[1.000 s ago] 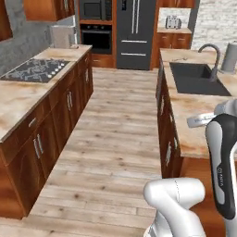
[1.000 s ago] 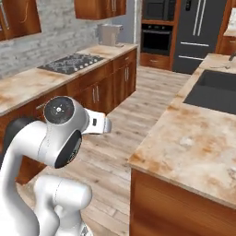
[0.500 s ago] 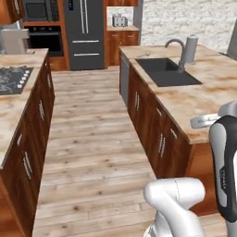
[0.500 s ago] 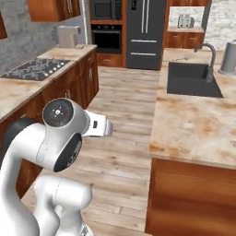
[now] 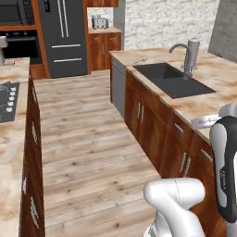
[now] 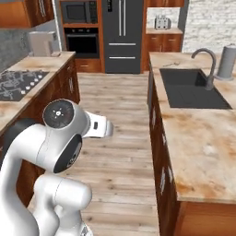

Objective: Grab the spray bottle from the cabinet, then place it next to the cutting board for sanitizing. Then grab the dish brush from the countertop next to the sink and place it next to the cutting board.

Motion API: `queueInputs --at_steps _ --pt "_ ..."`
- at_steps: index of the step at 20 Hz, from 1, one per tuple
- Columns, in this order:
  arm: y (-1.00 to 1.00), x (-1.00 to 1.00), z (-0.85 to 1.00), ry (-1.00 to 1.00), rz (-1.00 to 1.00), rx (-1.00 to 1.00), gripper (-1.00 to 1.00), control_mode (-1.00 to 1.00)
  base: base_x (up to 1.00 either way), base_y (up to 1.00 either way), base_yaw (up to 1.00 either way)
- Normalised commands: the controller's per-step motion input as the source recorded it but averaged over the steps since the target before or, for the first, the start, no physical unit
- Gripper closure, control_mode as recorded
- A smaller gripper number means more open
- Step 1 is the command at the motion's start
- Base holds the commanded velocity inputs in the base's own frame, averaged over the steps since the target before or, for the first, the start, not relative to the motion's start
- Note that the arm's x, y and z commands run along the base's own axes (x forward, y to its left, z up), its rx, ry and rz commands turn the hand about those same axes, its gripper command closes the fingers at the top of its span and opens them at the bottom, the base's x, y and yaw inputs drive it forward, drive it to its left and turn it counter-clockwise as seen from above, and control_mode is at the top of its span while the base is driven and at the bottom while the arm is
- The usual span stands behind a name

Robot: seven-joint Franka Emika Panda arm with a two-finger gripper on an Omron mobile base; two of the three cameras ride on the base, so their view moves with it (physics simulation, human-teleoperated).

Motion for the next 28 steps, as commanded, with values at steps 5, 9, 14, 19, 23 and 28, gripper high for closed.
queueInputs --at_steps 5,9,14,19,23,28 --pt "0.00 0.00 0.00 0.00 0.00 0.00 -1.00 1.00 0.99 0.64 -0.19" --pt "0.00 0.00 0.00 0.00 0.00 0.00 -1.00 1.00 1.00 0.52 -0.11" --pt "0.00 0.00 0.00 0.00 0.00 0.00 -1.00 1.00 1.00 0.70 -0.19" --pt "0.00 0.00 0.00 0.00 0.00 0.00 -1.00 1.00 1.00 0.46 -0.22" --pt "0.00 0.00 0.00 0.00 0.00 0.00 -1.00 1.00 1.00 0.47 -0.31" --pt "0.00 0.00 0.00 0.00 0.00 0.00 -1.00 1.00 1.00 0.57 -0.40"
